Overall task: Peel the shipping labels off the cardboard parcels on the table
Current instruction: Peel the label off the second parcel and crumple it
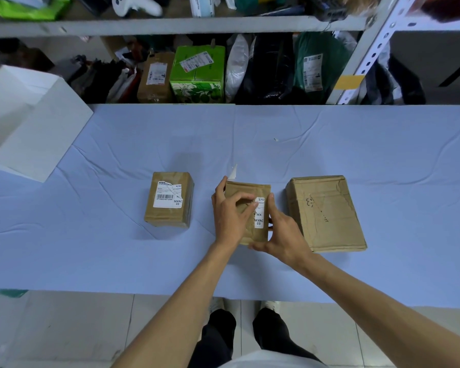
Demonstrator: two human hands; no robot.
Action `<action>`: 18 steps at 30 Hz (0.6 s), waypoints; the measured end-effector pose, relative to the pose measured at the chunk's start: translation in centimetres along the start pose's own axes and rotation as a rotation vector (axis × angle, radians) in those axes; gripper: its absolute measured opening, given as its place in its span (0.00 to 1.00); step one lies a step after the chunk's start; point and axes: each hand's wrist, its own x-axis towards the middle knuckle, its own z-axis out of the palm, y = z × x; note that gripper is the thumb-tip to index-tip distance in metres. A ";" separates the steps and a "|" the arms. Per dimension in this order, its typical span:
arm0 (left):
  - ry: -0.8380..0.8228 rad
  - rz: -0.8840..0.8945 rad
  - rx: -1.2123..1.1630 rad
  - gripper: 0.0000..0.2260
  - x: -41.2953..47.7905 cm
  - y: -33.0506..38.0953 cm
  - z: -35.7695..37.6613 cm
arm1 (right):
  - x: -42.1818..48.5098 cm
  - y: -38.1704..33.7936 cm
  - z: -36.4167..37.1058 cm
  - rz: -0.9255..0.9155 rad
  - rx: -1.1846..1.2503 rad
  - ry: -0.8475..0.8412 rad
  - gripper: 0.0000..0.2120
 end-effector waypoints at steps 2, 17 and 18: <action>-0.017 0.001 -0.002 0.07 0.0 -0.1 0.0 | 0.1 0.0 0.0 -0.002 0.000 0.001 0.64; -0.037 0.009 -0.008 0.12 0.1 -0.6 -0.3 | 0.6 0.3 0.0 -0.024 0.040 -0.006 0.63; -0.048 0.015 -0.011 0.11 0.1 -0.7 -0.4 | 0.6 0.4 0.0 -0.023 0.045 -0.004 0.63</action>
